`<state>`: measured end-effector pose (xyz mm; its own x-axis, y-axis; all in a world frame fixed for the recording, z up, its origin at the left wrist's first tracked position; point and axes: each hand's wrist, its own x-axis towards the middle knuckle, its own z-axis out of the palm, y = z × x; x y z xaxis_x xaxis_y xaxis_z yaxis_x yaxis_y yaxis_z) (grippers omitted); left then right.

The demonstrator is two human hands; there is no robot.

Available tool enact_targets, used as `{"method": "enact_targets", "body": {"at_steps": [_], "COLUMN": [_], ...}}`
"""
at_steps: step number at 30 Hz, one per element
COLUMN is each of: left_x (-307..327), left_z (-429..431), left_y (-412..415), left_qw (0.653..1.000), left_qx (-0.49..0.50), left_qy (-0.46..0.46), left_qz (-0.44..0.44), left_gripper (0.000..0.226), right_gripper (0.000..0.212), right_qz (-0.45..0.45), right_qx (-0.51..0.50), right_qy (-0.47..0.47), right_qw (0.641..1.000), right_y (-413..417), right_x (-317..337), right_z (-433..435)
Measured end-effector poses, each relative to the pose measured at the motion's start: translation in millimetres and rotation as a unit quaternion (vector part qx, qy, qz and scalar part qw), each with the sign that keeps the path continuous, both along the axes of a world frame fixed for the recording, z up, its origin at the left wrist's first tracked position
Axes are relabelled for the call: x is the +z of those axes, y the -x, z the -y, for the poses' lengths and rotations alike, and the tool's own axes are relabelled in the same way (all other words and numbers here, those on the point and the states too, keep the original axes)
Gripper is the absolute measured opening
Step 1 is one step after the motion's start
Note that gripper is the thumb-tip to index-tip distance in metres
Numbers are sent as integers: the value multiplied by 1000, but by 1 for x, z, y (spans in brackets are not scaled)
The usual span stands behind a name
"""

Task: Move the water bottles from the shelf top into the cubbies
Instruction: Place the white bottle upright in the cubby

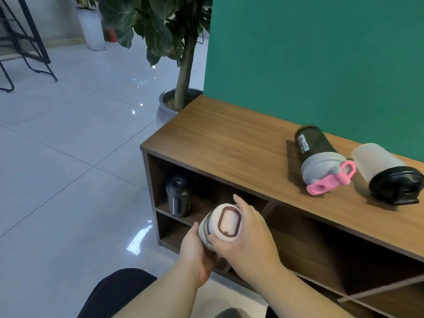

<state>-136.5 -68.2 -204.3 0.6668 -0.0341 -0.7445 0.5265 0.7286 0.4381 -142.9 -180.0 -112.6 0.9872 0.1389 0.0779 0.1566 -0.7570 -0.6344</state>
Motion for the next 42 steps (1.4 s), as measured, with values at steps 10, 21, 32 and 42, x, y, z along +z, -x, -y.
{"method": "enact_targets", "body": {"at_steps": [10,21,32,42], "left_x": [-45,-64,-70,-68], "left_z": [12,19,21,14], "left_y": [-44,-83,-90,-86], "left_qw": [997,996,993,995], "left_qx": [-27,12,53,1], "left_qy": [29,46,61,55], "left_qz": [-69,-76,-81,-80], "left_gripper": [77,116,113,120], "right_gripper": [96,45,55,87], "right_qz": [-67,-160,-212,-253], "right_qx": [-109,-100,-130,-156], "right_qy": [-47,-17,-74,-126], "right_qw": [991,982,966,946], "right_y": [-47,-93,-101,-88], "right_x": [-67,-70,-72,-73], "right_z": [-15,-14,-21,-20]}}
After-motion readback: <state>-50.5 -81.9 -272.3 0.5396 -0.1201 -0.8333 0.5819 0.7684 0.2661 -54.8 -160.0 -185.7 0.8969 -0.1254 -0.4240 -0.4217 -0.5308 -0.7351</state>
